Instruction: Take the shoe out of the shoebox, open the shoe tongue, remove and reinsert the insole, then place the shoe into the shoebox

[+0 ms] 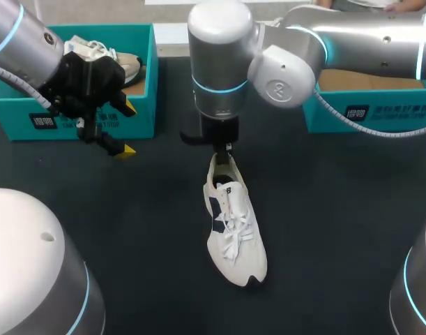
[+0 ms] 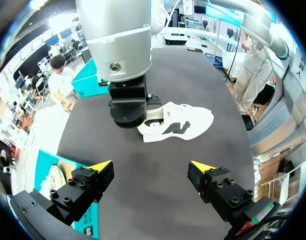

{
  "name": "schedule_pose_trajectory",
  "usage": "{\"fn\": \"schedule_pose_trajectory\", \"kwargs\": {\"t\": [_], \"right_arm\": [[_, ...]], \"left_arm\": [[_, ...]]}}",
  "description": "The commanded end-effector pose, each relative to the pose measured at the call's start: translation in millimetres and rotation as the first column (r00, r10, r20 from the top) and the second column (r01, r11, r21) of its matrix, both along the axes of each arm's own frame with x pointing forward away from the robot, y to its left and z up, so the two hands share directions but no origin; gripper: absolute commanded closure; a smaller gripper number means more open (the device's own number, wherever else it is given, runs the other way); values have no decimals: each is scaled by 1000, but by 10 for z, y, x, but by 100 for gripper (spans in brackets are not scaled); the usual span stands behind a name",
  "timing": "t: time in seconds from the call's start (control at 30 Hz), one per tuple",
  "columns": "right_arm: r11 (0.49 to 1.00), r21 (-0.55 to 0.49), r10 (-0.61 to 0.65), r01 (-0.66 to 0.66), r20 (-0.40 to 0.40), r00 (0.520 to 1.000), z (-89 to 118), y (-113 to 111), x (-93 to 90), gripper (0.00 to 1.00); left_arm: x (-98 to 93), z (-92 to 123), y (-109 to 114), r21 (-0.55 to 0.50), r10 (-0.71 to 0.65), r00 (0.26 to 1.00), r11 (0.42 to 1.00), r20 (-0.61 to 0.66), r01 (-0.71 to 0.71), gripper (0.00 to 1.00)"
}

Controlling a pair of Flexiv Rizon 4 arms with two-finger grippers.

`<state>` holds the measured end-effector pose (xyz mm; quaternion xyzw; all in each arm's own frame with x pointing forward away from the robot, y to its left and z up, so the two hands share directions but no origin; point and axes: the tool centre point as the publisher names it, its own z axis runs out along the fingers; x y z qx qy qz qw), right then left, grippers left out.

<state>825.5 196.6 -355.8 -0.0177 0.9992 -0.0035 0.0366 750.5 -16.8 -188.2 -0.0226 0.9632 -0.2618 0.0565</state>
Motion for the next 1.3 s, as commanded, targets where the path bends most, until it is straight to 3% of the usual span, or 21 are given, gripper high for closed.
{"fn": "schedule_pose_trajectory", "kwargs": {"t": [0.03, 0.23, 0.7, 1.13, 1.3], "right_arm": [[1000, 5, -8, 8, -10, 1000, -50, 12, -50, 100], [1000, 14, -4, 5, -28, 1000, 249, -75, 6, 100], [998, -37, 59, -56, 88, 994, 1172, -355, 318, 100], [999, 27, -41, 38, 137, 990, 2173, -357, 624, 100], [999, 37, -45, 39, 158, 986, 2435, -349, 670, 100]], "left_arm": [[-11, -6, 11, 1, 0, 1000, 1000, 2, 0, 0], [-11, -6, 11, 1, 0, 1000, 1000, 2, 0, 0], [-11, -6, 11, 1, 0, 1000, 1000, 2, 0, 0], [-11, -6, 11, 1, 0, 1000, 1000, 2, 0, 0], [-11, -6, 11, 1, 0, 1000, 1000, 2, 0, 0]]}}
